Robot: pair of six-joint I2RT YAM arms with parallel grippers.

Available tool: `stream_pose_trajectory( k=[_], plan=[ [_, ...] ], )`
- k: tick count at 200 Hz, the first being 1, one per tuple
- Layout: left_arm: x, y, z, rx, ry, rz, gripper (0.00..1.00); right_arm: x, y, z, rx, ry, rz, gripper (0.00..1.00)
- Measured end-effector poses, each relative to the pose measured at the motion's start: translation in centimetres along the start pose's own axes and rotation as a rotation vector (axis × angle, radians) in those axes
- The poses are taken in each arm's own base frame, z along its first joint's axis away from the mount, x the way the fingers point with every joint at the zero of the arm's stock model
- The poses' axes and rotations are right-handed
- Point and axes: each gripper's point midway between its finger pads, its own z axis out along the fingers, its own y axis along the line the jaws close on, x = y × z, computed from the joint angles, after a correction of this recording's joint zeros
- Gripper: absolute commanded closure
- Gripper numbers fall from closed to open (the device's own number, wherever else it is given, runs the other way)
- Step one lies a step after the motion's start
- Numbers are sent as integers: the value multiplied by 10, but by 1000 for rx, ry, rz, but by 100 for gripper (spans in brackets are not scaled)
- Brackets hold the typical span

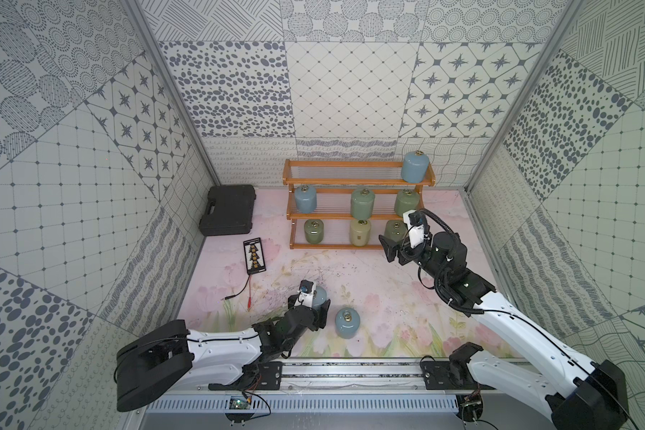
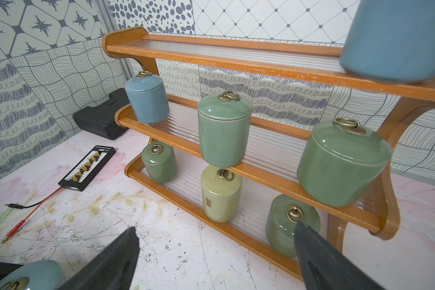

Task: Remove the tea canisters from the shelf
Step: Place the tea canister at the center of the board.

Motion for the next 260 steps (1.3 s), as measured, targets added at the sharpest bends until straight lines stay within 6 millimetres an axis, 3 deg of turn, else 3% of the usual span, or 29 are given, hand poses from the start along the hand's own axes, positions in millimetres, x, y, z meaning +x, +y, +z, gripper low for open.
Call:
stream_pose_trajectory(
  k=[177,260],
  plan=[
    [7,0,-5,-5,21,-17,12,8,-2,-1,8,17,-4,0],
    [24,3,-8,-18,84,5,8,8,-3,-1,15,16,-4,0]
  ],
)
